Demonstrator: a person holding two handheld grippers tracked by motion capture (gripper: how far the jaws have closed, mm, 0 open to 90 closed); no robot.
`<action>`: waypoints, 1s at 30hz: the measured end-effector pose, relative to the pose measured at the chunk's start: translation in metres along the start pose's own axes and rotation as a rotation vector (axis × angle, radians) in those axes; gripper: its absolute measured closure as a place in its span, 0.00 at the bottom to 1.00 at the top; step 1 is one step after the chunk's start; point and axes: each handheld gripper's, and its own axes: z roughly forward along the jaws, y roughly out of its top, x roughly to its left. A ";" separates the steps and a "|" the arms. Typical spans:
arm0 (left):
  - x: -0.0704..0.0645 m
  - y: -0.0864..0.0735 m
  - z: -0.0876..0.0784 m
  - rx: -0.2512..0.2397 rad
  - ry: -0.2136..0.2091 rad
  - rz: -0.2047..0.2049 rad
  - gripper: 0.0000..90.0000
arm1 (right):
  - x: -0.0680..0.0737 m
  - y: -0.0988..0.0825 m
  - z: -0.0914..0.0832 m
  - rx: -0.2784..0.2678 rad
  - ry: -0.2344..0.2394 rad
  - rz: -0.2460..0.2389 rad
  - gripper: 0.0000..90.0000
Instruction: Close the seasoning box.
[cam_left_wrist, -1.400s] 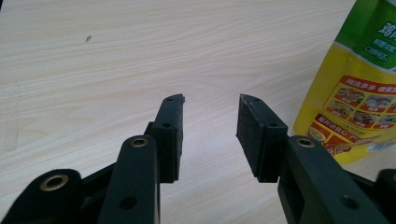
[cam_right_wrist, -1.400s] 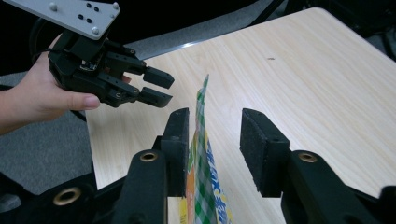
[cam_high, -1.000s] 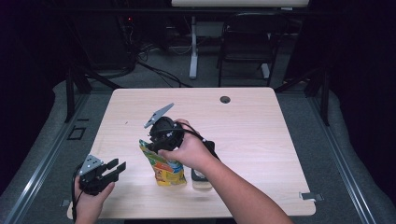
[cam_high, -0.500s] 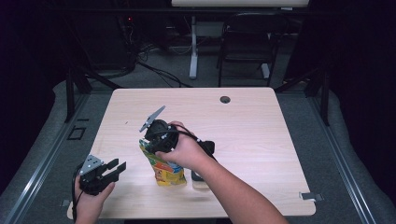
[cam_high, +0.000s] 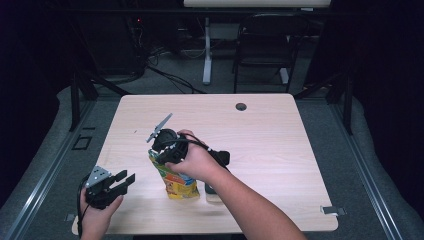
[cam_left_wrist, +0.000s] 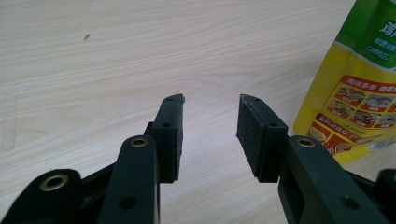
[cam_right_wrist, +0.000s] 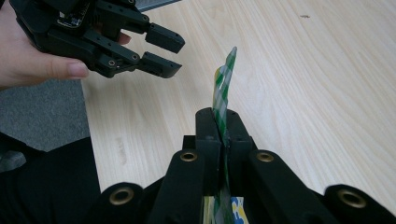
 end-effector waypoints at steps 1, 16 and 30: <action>0.000 0.000 0.000 0.000 -0.001 0.000 0.68 | 0.000 0.000 0.000 0.000 0.003 0.004 0.98; -0.001 0.000 0.001 -0.001 -0.005 0.004 0.68 | 0.002 -0.001 -0.001 0.000 -0.021 -0.035 1.00; -0.001 0.000 0.001 0.000 -0.013 0.005 0.67 | 0.000 -0.010 -0.009 -0.045 -0.020 -0.045 1.00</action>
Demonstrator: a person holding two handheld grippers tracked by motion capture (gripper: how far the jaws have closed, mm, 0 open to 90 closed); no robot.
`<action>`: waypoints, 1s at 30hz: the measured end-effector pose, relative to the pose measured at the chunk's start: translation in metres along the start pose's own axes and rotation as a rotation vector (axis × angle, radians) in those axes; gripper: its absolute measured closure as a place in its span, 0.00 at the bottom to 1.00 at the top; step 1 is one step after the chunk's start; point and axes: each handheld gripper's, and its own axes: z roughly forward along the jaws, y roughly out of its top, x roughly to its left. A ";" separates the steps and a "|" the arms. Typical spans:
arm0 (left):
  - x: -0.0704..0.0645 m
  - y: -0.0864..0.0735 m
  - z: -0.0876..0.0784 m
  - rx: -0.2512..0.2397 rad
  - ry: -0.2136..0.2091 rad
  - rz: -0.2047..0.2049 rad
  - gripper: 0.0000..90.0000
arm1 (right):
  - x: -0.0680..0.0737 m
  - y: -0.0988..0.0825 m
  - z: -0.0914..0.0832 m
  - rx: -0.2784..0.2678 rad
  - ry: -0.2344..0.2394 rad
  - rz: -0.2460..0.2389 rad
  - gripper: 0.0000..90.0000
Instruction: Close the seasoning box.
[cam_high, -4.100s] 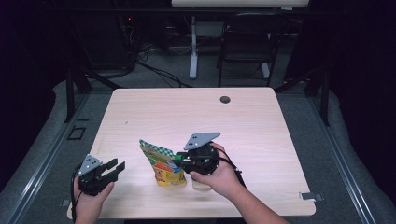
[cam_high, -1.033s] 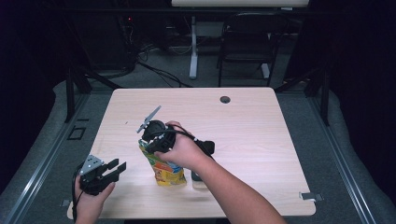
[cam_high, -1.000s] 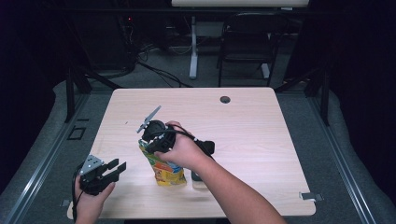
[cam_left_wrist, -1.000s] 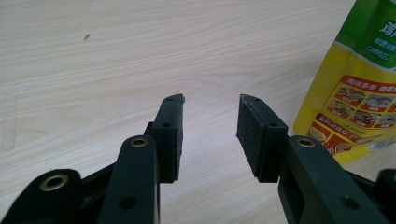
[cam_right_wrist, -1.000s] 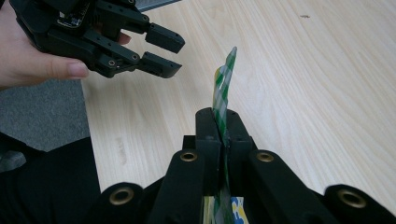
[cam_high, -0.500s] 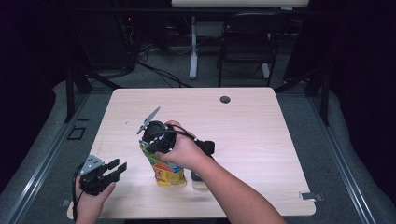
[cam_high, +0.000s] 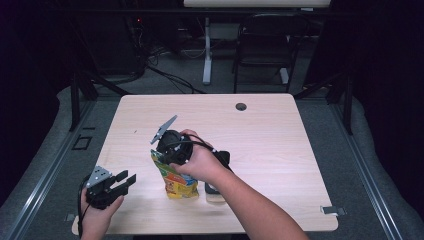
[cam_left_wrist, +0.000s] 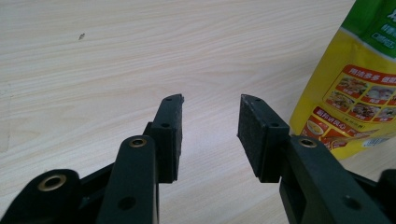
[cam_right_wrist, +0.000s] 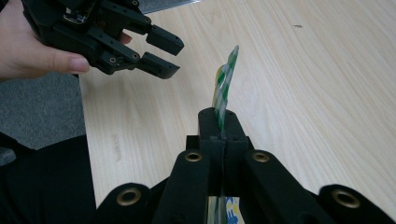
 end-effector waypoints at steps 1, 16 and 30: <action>0.000 0.000 0.000 0.001 0.001 0.000 0.67 | 0.000 -0.001 -0.001 0.001 0.000 -0.003 1.00; -0.009 0.001 0.001 0.003 -0.018 0.027 0.66 | 0.006 -0.008 -0.032 -0.092 0.001 -0.023 1.00; -0.039 0.000 0.010 0.032 -0.121 0.097 0.63 | 0.001 -0.015 -0.056 -0.143 -0.022 -0.027 1.00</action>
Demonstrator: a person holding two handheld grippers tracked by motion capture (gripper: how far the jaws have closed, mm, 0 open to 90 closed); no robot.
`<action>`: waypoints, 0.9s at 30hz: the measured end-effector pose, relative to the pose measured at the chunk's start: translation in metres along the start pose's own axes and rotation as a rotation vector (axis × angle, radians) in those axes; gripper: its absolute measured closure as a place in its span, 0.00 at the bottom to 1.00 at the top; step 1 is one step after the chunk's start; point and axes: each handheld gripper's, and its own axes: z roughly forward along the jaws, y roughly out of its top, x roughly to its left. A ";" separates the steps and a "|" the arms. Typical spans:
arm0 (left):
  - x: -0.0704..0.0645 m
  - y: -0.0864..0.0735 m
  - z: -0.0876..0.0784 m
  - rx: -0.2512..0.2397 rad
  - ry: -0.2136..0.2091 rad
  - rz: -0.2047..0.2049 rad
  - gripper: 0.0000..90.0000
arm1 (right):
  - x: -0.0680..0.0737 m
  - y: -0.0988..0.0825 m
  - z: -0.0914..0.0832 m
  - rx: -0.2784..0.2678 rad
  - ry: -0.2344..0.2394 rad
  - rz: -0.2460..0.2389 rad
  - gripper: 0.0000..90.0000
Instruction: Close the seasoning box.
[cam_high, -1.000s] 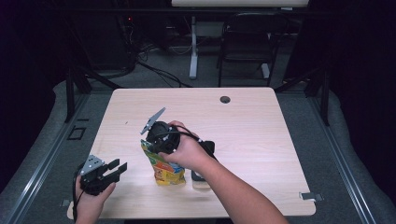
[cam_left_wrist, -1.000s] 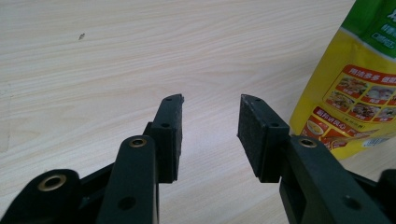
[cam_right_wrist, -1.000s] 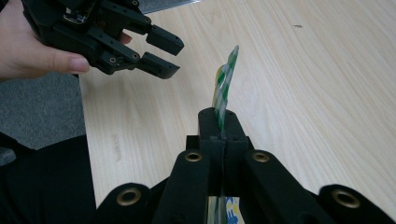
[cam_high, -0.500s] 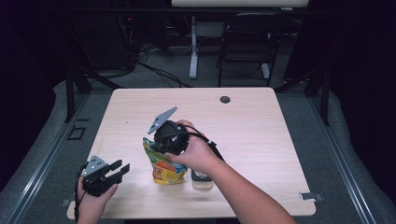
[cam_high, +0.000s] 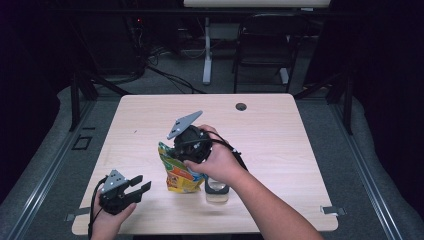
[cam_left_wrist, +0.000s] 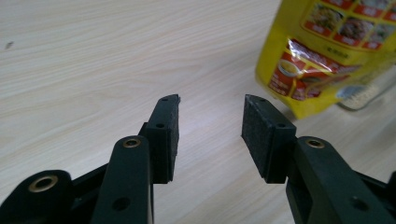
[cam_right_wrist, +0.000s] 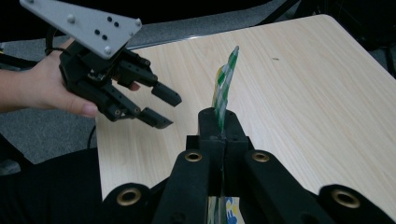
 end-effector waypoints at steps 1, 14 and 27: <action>-0.002 0.000 0.001 0.003 -0.006 0.007 0.64 | -0.001 -0.001 -0.003 -0.004 -0.004 0.004 1.00; -0.023 0.000 0.010 0.022 -0.073 0.054 0.63 | 0.001 -0.003 -0.013 -0.015 -0.010 -0.010 1.00; -0.034 0.001 0.014 0.026 -0.107 0.074 0.63 | 0.005 -0.001 -0.011 -0.034 -0.009 -0.011 1.00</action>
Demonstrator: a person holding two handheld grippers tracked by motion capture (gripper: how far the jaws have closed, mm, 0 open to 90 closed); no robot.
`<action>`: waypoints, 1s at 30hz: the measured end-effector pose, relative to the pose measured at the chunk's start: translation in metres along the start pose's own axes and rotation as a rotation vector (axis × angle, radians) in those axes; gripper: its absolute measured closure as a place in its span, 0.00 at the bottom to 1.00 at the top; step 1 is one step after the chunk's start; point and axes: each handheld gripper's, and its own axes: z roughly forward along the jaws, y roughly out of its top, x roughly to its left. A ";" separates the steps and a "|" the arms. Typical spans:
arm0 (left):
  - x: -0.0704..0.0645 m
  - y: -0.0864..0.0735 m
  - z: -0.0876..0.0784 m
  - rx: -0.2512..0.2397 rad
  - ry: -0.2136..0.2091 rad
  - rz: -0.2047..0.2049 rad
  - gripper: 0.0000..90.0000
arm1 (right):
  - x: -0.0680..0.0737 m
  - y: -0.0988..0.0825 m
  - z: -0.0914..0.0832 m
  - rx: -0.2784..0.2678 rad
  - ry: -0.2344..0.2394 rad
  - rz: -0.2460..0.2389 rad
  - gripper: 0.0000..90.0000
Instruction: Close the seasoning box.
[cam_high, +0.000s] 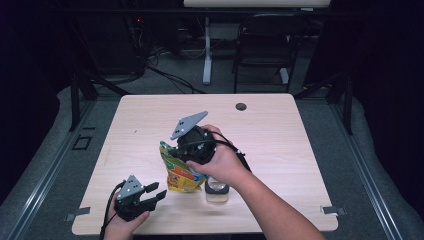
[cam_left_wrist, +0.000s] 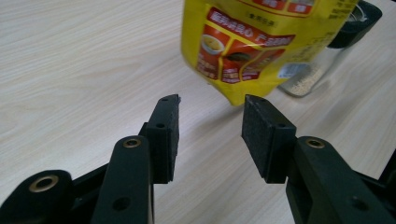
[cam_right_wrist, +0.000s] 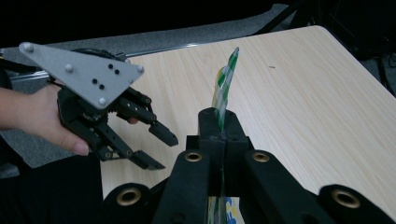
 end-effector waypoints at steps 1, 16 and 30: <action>-0.001 0.000 0.001 0.003 -0.003 0.001 0.63 | 0.001 0.001 0.000 -0.010 0.000 -0.003 1.00; 0.001 -0.001 0.004 0.000 -0.074 -0.061 0.69 | 0.012 0.013 0.001 -0.059 0.022 -0.015 1.00; 0.008 -0.003 0.005 -0.047 -0.096 -0.146 0.66 | 0.017 0.015 0.002 -0.088 0.032 -0.026 1.00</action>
